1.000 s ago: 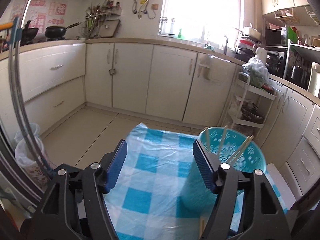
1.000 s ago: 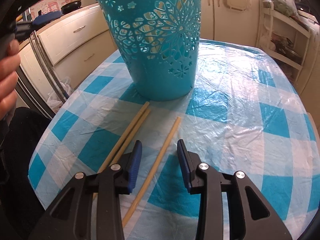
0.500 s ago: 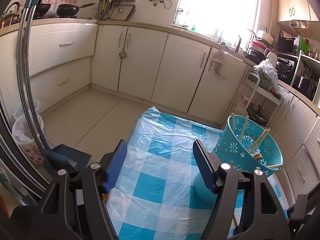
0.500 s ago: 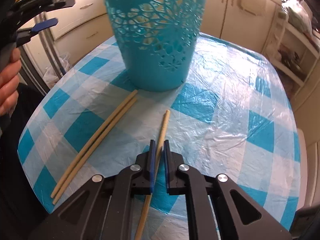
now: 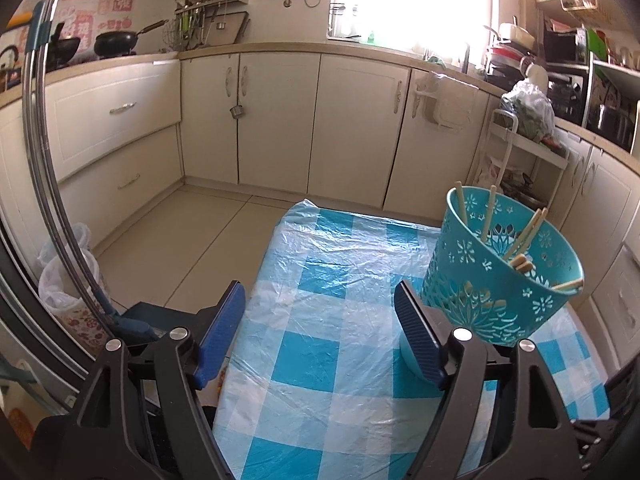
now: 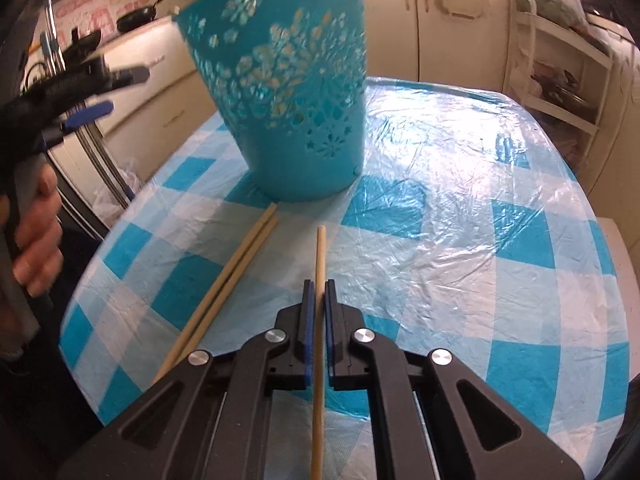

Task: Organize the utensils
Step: 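Lift the chopstick with the right tool over the teal basket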

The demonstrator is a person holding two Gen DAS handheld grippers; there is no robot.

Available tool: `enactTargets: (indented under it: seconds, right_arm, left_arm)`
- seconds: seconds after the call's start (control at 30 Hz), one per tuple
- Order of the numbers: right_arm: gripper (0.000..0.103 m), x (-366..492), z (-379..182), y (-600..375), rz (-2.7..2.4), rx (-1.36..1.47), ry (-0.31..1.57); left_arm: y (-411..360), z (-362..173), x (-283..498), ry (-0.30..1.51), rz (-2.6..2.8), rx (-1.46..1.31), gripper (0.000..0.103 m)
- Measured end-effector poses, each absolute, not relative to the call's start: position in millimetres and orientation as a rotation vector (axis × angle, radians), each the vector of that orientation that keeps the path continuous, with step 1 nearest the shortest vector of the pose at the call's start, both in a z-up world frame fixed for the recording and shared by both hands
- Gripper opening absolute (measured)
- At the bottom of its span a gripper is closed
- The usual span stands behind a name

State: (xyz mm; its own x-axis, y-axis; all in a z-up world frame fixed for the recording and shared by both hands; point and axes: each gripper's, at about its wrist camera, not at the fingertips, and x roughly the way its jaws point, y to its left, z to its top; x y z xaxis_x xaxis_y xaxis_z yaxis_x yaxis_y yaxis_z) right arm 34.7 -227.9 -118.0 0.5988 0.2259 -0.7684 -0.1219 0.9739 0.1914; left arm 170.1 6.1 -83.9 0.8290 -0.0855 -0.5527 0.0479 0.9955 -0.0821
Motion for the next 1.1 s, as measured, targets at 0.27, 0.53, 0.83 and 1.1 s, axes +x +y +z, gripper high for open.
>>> enactTargets:
  seconds: [0.27, 0.53, 0.83, 1.1]
  right_arm:
    - [0.006, 25.6, -96.2, -237.7, 0.257, 0.253, 0.819]
    - [0.006, 15.6, -73.9, -244.4, 0.295, 0.326, 0.731]
    - [0.006, 10.1, -53.2, -247.9, 0.306, 0.343, 0.658]
    - [0.006, 9.9, -23.0, -250.4, 0.335, 0.339, 0.58]
  left_arm:
    - [-2.6, -83.7, 160.3, 0.589, -0.063, -0.006, 0.078]
    - [-0.1, -89.6, 156.4, 0.615, -0.049, 0.002, 0.079]
    - [-2.1, -95.2, 153.4, 0.644, -0.047, 0.017, 0.08]
    - [-3.5, -99.8, 152.6, 0.663, -0.046, 0.02, 0.08]
